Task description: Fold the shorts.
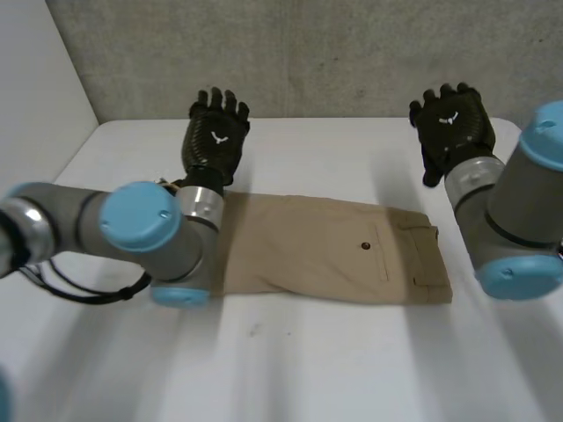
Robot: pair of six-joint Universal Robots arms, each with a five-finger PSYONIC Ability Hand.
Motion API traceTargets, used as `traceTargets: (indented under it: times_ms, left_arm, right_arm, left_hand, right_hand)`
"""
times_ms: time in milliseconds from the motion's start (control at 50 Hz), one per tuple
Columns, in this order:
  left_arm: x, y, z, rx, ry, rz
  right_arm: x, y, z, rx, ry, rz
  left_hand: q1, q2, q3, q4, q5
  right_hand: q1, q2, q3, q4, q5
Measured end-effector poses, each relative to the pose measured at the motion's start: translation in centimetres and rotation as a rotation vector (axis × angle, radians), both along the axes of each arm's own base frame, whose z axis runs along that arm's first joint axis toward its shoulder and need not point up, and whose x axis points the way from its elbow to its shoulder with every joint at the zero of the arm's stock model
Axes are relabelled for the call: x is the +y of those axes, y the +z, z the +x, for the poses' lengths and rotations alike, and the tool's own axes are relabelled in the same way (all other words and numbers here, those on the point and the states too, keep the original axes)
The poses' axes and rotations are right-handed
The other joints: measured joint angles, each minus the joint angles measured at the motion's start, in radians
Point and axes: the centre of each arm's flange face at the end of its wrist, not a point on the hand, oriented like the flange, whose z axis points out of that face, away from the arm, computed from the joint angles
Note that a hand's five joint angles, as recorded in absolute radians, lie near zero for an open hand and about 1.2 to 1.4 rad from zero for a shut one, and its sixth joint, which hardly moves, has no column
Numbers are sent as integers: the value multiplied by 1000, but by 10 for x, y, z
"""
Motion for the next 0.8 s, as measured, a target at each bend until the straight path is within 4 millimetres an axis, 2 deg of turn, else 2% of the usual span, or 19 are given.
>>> traceTargets:
  times_ms: [60, 140, 160, 180, 200, 240, 300, 400, 460, 480, 540, 580, 600, 620, 640, 700, 800]
  left_arm:
    - [16, 10, 13, 66, -22, 93]
    - [39, 17, 33, 163, -37, 264]
    - [39, 17, 33, 163, -37, 264]
    - [51, 16, 44, 214, -34, 361]
    - [53, 15, 46, 222, -33, 377]
    - [64, 9, 57, 269, -20, 479]
    - [71, 3, 63, 292, -7, 539]
    - [77, -7, 68, 298, 12, 592]
    - [78, -9, 69, 295, 15, 597]
    - [78, -12, 70, 290, 19, 600]
    - [78, -13, 69, 286, 21, 601]
    - [77, -15, 69, 282, 22, 602]
    - [77, -15, 69, 282, 22, 602]
    - [77, -15, 69, 281, 22, 602]
    - [77, -15, 69, 280, 22, 602]
    - [77, -16, 69, 280, 23, 603]
    - [77, -15, 70, 281, 25, 601]
  right_arm:
    - [14, -5, -4, -13, 25, 89]
    - [34, -23, -16, -54, 28, 270]
    - [34, -23, -16, -54, 28, 270]
    - [43, -37, -24, -78, 20, 363]
    - [44, -39, -25, -81, 20, 372]
    - [51, -55, -33, -100, 19, 441]
    - [53, -66, -38, -110, 21, 472]
    - [53, -86, -45, -117, 24, 480]
    - [52, -91, -45, -117, 22, 476]
    - [49, -102, -46, -108, 17, 469]
    - [45, -111, -47, -90, 9, 463]
    - [42, -116, -48, -71, 1, 454]
    - [41, -117, -48, -63, -3, 449]
    - [39, -118, -49, -54, -8, 441]
    - [37, -118, -50, -47, -14, 434]
    - [34, -117, -53, -36, -24, 423]
    - [21, -109, -68, -17, -75, 403]
  left_hand:
    - [0, 0, 0, 0, 0]
    - [0, 0, 0, 0, 0]
    - [0, 0, 0, 0, 0]
    - [0, 0, 0, 0, 0]
    - [0, 0, 0, 0, 0]
    - [0, 0, 0, 0, 0]
    - [0, 0, 0, 0, 0]
    - [0, 0, 0, 0, 0]
    - [0, 0, 0, 0, 0]
    - [0, 0, 0, 0, 0]
    - [0, 0, 0, 0, 0]
    - [0, 0, 0, 0, 0]
    - [0, 0, 0, 0, 0]
    - [0, 0, 0, 0, 0]
    - [0, 0, 0, 0, 0]
    - [0, 0, 0, 0, 0]
    - [0, 0, 0, 0, 0]
  right_hand:
    - [0, 2, 5, 2, 0]
    - [3, 2, 25, 2, 4]
    - [3, 2, 25, 2, 4]
    - [47, 67, 97, 70, 63]
    - [47, 67, 97, 70, 63]
    - [125, 153, 178, 154, 134]
    - [161, 180, 223, 198, 170]
    - [195, 180, 261, 241, 211]
    - [204, 184, 271, 251, 221]
    - [236, 265, 308, 288, 253]
    - [346, 421, 439, 415, 377]
    - [592, 759, 767, 745, 672]
    - [592, 759, 767, 745, 672]
    - [662, 909, 912, 890, 803]
    - [686, 939, 940, 932, 835]
    - [702, 946, 954, 953, 848]
    - [707, 946, 956, 957, 862]
